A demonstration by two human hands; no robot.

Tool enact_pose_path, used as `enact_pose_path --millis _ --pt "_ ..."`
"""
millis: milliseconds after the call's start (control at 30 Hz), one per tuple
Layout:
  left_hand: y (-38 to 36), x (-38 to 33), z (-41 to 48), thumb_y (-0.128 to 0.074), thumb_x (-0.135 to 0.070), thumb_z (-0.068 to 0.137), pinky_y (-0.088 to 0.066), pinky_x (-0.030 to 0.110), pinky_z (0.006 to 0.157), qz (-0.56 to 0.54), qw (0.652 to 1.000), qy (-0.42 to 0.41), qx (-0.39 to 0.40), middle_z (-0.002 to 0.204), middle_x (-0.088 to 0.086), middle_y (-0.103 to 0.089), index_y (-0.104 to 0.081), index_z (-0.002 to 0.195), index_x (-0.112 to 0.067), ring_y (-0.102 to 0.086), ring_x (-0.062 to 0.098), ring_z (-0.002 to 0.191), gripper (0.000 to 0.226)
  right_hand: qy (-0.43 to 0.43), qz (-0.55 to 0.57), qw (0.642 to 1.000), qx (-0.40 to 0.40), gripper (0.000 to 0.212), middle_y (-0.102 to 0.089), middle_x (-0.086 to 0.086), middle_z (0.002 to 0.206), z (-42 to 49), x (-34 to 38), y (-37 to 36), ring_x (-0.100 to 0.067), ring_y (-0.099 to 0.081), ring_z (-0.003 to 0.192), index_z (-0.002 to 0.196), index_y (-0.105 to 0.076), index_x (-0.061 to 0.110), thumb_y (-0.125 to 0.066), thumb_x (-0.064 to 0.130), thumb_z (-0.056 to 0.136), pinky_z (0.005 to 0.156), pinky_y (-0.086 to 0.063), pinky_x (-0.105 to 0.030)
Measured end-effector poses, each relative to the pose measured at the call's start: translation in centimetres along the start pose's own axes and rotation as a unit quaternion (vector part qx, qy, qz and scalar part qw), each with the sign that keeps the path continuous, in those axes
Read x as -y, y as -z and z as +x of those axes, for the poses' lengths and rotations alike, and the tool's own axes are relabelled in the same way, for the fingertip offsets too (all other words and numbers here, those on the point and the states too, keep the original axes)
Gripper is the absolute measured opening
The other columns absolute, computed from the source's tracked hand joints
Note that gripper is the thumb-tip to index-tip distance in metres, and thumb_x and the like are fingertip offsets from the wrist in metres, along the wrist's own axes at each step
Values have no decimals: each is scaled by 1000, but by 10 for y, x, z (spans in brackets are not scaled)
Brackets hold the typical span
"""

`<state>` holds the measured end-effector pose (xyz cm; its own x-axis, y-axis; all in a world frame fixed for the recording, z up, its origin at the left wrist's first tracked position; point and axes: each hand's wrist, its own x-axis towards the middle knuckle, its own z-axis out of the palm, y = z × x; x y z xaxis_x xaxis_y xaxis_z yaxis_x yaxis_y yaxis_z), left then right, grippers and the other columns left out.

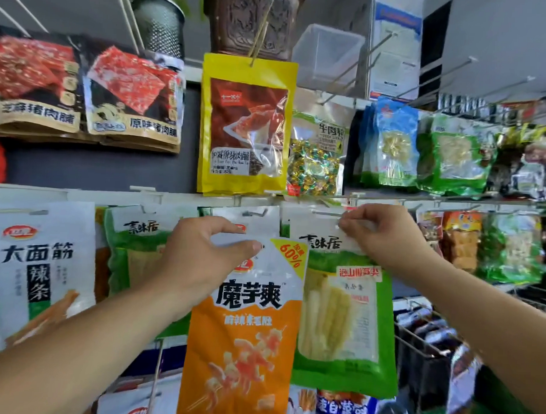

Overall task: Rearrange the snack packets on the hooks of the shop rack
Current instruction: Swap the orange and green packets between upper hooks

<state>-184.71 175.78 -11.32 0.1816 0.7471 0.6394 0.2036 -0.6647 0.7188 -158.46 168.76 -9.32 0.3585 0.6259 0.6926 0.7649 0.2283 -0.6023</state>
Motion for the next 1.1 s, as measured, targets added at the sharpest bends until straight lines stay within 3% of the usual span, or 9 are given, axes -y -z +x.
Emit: enact_pose_path --millis 100,200,333,433,633,800,900,1033,1100 --pt "-16 -4 -2 -87 -34 79 -40 23 84 -9 1000 -7 17 88 -29 -57 -69 80 -30 -56 -4 88 18 -33 30 998 -35 14 -71 6 77 -1 -26 11 -2 -62 63 81 -75 19 -73 17 95 52 -45 -7" --pt "-28 -5 -1 -86 -34 80 -36 26 92 -16 999 -13 27 89 -33 -54 -66 76 -36 -56 0 95 21 -63 47 995 -65 12 -65 7 71 9 -40 16 -6 -55 56 87 -73 19 -70 20 98 49 -43 -16" --pt "-38 -3 6 -84 -34 82 -34 26 92 -19 999 -13 32 88 -34 -51 -66 82 -35 -44 -19 83 18 -93 69 992 -56 17 -60 -6 71 25 -46 14 -14 -44 53 90 -71 13 -64 23 102 40 -36 -17" --pt "-42 1 10 -85 -33 82 -34 24 91 -19 999 -10 31 87 -33 -52 -67 81 -35 -43 -20 82 18 -63 106 991 -43 17 -67 -19 88 34 -42 7 -19 -52 70 96 -69 8 -60 20 104 52 -41 -25" --pt "-41 11 18 -87 -31 80 -34 25 92 -18 999 -5 26 87 -33 -55 -68 76 -34 -45 -20 85 19 -46 133 988 -61 17 -74 -11 88 49 -50 -11 -23 -65 77 83 -70 21 -67 23 100 72 -58 -46" --pt "-39 21 23 -87 -37 78 -41 32 98 3 1000 10 19 98 -26 -62 -73 85 -32 -59 2 102 17 -71 130 988 -35 14 -71 -14 82 57 -57 -18 -23 -59 76 82 -77 18 -73 17 95 72 -49 -35" --pt "-36 26 22 -83 -36 83 -44 38 106 16 999 15 31 116 -16 -65 -71 86 -35 -57 11 118 13 -73 72 994 -36 11 -72 -6 81 68 -58 -27 -22 -58 76 87 -79 21 -73 22 96 64 -47 -29" --pt "-16 41 14 -72 -30 94 -43 18 80 42 998 19 47 105 -21 -69 -73 93 -32 -63 4 101 2 -83 -63 990 -95 29 -71 -4 105 82 -56 -37 -29 -67 94 110 -74 19 -78 39 90 82 -59 -43" --pt "1 49 9 -67 -28 99 -42 24 88 46 997 41 56 113 -14 -68 -72 104 -32 -60 10 108 8 -82 -125 980 -133 35 -59 -4 117 69 -56 -40 -31 -60 105 110 -63 18 -78 41 87 83 -55 -46"
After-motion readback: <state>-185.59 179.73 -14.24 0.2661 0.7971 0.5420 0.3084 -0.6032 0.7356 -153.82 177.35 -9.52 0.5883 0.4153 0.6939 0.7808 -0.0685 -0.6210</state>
